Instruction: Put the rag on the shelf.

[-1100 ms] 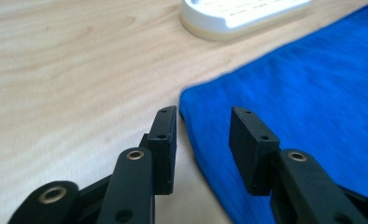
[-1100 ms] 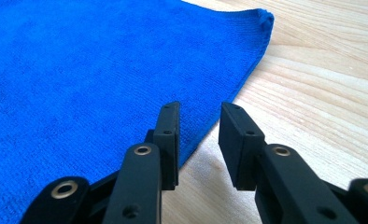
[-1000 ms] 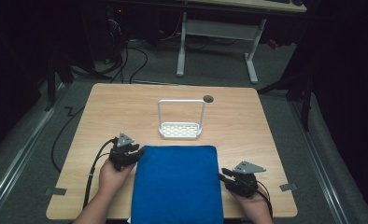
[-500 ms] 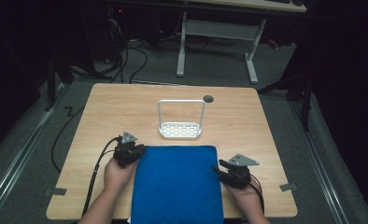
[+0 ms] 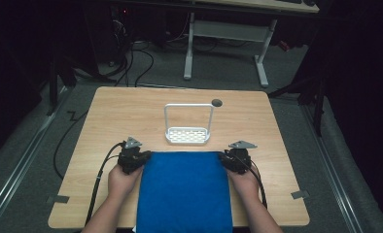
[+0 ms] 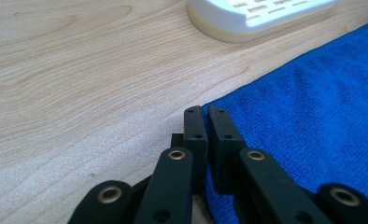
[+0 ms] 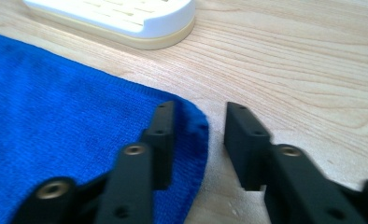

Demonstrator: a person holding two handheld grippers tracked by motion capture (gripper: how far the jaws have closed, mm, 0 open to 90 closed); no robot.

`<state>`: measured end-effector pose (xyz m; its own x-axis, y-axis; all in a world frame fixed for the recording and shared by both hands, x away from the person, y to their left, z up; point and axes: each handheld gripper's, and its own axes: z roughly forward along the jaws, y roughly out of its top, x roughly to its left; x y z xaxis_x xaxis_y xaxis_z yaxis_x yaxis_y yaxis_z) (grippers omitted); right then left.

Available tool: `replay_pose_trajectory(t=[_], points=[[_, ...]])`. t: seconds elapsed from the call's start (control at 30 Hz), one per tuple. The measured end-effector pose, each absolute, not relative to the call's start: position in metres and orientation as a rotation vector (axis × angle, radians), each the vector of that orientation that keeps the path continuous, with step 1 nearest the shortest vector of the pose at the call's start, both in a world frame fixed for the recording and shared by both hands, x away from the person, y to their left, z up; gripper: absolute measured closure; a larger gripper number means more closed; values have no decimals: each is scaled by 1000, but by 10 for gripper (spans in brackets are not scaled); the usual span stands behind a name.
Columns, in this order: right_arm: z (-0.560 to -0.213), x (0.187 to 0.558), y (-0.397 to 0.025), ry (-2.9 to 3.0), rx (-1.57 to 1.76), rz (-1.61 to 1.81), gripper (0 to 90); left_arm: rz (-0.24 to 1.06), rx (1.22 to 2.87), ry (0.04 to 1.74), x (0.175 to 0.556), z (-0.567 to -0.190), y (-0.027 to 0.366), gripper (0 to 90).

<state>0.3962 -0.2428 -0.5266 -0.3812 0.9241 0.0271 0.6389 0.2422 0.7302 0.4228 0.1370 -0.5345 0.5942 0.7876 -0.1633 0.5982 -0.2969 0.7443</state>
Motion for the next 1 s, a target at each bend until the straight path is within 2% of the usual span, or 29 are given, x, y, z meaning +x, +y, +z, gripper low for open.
replay_pose_trajectory(t=[0.1,0.13,0.57,1.0], points=[[-527,395,-239,2123,1412,915,856,289,2010,1103,423,-534,138,875],[-526,394,-239,2118,1400,919,868,287,2009,1100,423,-534,138,876],[-515,373,-237,2071,1304,1067,880,348,1900,1044,405,-520,146,877],[-488,355,-239,1989,1247,1159,883,388,1787,1027,391,-498,154,878]])
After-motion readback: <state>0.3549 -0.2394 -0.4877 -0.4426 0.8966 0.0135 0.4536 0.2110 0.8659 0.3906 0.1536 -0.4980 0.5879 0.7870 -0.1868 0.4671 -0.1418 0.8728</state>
